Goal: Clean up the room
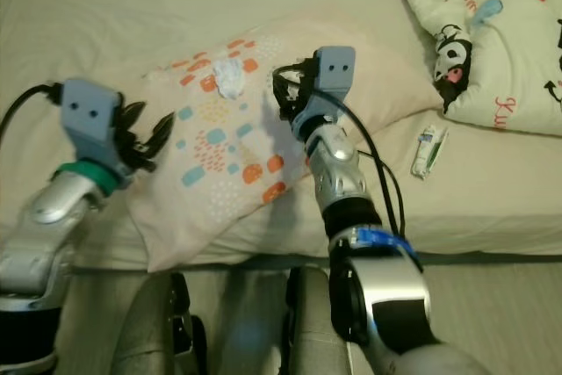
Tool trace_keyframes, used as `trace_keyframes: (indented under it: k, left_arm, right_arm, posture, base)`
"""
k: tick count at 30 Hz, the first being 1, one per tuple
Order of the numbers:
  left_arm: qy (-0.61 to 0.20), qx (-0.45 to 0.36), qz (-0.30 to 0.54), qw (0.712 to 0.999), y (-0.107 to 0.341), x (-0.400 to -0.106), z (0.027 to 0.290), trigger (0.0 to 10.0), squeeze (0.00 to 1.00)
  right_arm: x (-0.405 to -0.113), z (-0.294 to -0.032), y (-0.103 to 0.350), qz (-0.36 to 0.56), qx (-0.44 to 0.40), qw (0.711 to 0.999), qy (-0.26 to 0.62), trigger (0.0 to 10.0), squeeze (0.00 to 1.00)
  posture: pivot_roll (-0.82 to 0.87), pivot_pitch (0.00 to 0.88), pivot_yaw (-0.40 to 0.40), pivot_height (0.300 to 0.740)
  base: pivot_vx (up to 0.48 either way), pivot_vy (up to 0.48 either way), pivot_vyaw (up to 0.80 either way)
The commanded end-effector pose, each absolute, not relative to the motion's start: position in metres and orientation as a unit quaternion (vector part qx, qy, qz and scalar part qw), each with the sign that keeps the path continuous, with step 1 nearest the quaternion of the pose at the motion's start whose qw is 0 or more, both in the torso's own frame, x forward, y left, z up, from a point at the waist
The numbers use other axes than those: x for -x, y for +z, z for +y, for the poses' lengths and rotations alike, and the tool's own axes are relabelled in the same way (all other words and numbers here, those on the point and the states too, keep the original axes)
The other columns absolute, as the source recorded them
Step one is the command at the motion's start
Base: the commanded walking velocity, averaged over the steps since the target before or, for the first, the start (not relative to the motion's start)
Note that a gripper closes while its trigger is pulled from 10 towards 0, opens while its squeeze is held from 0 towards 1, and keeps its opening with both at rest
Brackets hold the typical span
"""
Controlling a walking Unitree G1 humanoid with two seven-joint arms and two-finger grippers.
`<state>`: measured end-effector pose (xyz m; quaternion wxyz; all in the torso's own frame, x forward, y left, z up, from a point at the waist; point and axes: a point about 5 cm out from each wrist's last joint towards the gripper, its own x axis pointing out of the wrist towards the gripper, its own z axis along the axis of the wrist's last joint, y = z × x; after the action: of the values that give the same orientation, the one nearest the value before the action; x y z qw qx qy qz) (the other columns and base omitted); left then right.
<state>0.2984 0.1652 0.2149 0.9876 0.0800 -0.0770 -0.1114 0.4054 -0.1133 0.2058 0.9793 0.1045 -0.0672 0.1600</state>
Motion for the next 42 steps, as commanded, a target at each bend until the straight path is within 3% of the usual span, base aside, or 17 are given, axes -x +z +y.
trace_keyframes:
  k: [1,5,6,7,18,19,21,22,25,27,28,30,31,32,33,34,42]
  left_arm:
    - [-0.115,-0.079,-0.069,0.988,0.215,-0.289,0.168,10.0,0.0]
    - [-0.114,-0.081,-0.07,0.988,0.219,-0.283,0.169,10.0,0.0]
    - [-0.11,-0.08,-0.071,0.988,0.221,-0.279,0.169,10.0,0.0]
    - [-0.104,-0.074,-0.072,0.989,0.225,-0.271,0.168,10.0,0.0]
    - [-0.094,-0.057,-0.052,0.993,0.216,-0.249,0.156,10.0,0.0]
    - [-0.088,-0.056,-0.051,0.993,0.217,-0.246,0.156,10.0,0.0]
    - [-0.084,-0.056,-0.05,0.994,0.217,-0.244,0.157,10.0,0.0]
    - [-0.081,-0.06,-0.049,0.994,0.218,-0.242,0.157,10.0,0.0]
    - [-0.077,-0.06,-0.049,0.994,0.219,-0.242,0.157,10.0,0.0]
    - [-0.073,-0.06,-0.05,0.994,0.221,-0.241,0.158,10.0,0.0]
    - [-0.07,-0.06,-0.051,0.994,0.222,-0.24,0.158,10.0,0.0]
    - [-0.07,-0.06,-0.051,0.994,0.222,-0.24,0.158,10.0,0.0]
    - [-0.068,-0.059,-0.051,0.995,0.222,-0.239,0.159,10.0,0.0]
    - [-0.068,-0.059,-0.051,0.995,0.222,-0.239,0.159,10.0,0.0]
    - [-0.066,-0.061,-0.05,0.995,0.223,-0.238,0.159,10.0,0.0]
    - [-0.065,-0.062,-0.049,0.995,0.223,-0.237,0.159,10.0,0.0]
    - [-0.07,-0.06,-0.047,0.995,0.224,-0.241,0.156,10.0,0.0]
  right_arm:
    - [-0.408,-0.109,0.202,-0.04,-0.113,0.976,0.18,10.0,1.0]
    - [-0.41,-0.105,0.206,-0.036,-0.117,0.973,0.194,10.0,1.0]
    - [-0.41,-0.102,0.208,-0.036,-0.102,0.973,0.202,10.0,0.45]
    - [-0.41,-0.094,0.207,-0.024,-0.054,0.974,0.22,10.0,0.0]
    - [-0.411,-0.083,0.207,-0.016,0.067,0.971,0.229,10.0,0.0]
    - [-0.412,-0.083,0.21,-0.02,0.071,0.971,0.227,9.0,0.0]
    - [-0.412,-0.082,0.212,-0.022,0.073,0.971,0.226,9.0,0.0]
    - [-0.413,-0.082,0.216,-0.029,0.079,0.971,0.222,4.7,0.0]
    - [-0.414,-0.082,0.22,-0.038,0.084,0.972,0.216,4.7,0.0]
    - [-0.415,-0.082,0.226,-0.05,0.088,0.973,0.208,5.4,0.0]
    - [-0.416,-0.083,0.233,-0.062,0.091,0.974,0.2,6.8,0.0]
    - [-0.416,-0.083,0.233,-0.062,0.091,0.974,0.2,6.8,0.0]
    - [-0.417,-0.084,0.237,-0.068,0.094,0.974,0.193,4.9,0.0]
    - [-0.417,-0.084,0.237,-0.068,0.094,0.974,0.193,4.9,0.0]
    - [-0.418,-0.085,0.24,-0.07,0.097,0.975,0.188,0.8,0.0]
    - [-0.418,-0.086,0.241,-0.072,0.1,0.975,0.184,0.0,0.0]
    - [-0.418,-0.087,0.245,-0.087,0.099,0.974,0.185,0.0,0.0]
  posture:
    - [0.21,0.272,0.014,0.615]
    - [0.21,0.276,0.011,0.615]
    - [0.24,0.3,-0.007,0.615]
    - [0.25,0.313,-0.012,0.615]
    - [0.31,0.366,-0.071,0.615]
    - [0.33,0.371,-0.083,0.615]
    - [0.33,0.371,-0.083,0.615]
    - [0.35,0.373,-0.089,0.615]
    - [0.36,0.375,-0.093,0.615]
    - [0.36,0.377,-0.095,0.615]
    - [0.37,0.381,-0.096,0.615]
    - [0.37,0.381,-0.096,0.615]
    - [0.37,0.381,-0.096,0.615]
    - [0.37,0.381,-0.096,0.615]
    - [0.38,0.385,-0.091,0.615]
    - [0.38,0.386,-0.088,0.615]
    - [0.35,0.368,-0.076,0.615]
  base:
    - [0.0,0.0,0.0]
    - [0.0,0.0,0.0]
    - [0.0,0.0,0.0]
    - [0.0,0.0,0.0]
    - [0.0,0.0,0.0]
    - [0.0,0.0,0.0]
    - [0.0,0.0,0.0]
    - [0.0,0.0,0.0]
    - [0.0,0.0,0.0]
    - [0.0,0.0,0.0]
    - [0.0,0.0,0.0]
    - [0.0,0.0,0.0]
    - [0.0,0.0,0.0]
    - [0.0,0.0,0.0]
    - [0.0,0.0,0.0]
    - [0.0,0.0,0.0]
    - [0.0,0.0,0.0]
